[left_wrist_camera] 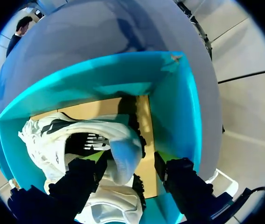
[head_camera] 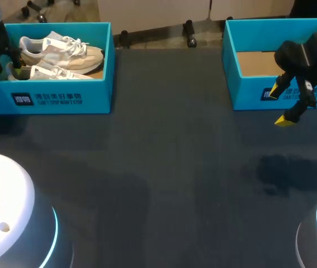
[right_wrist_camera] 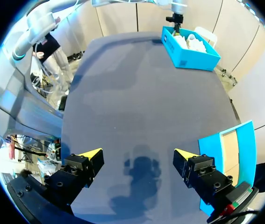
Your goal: Take the shoe out of the shoebox, open the shoe tongue, remove and reinsert the insole, then place the shoe into the shoebox
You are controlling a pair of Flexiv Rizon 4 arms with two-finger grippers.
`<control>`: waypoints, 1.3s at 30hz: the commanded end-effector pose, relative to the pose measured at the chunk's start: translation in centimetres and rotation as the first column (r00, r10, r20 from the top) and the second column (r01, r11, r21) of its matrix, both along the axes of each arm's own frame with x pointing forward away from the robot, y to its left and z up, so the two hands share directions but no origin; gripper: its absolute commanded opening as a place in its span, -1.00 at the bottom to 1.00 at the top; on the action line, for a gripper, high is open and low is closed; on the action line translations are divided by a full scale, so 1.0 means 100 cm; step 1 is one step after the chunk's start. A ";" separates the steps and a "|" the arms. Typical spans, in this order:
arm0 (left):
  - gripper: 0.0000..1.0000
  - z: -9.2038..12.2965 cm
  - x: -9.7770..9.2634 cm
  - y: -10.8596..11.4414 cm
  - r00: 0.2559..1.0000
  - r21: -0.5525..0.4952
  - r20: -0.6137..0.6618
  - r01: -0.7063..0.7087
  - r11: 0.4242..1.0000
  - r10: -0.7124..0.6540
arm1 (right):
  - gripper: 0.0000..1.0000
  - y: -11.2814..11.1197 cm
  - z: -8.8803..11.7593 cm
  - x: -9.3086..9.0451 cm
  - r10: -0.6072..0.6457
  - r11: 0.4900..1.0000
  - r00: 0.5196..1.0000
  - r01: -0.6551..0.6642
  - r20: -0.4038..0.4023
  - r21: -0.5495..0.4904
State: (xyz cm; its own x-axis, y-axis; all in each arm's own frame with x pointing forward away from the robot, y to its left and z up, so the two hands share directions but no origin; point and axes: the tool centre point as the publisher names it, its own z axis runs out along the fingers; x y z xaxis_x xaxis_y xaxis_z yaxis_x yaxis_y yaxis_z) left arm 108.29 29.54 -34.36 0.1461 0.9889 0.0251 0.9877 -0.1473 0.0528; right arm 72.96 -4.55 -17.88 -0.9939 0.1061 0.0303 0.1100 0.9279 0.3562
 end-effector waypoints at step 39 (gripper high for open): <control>-1.00 -0.035 -0.008 0.015 1.000 0.031 0.004 0.002 1.000 -0.002 | 1.00 0.001 0.000 0.001 0.000 1.000 1.000 0.000 -0.002 -0.003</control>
State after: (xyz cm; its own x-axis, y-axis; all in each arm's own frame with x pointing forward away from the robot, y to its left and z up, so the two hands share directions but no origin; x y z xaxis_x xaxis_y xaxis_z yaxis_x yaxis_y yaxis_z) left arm 107.81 30.98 -38.61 0.1443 0.9881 0.0541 0.9879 -0.1470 0.0502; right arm 72.96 -4.55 -17.88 -0.9939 0.1062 0.0304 0.1100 0.9279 0.3562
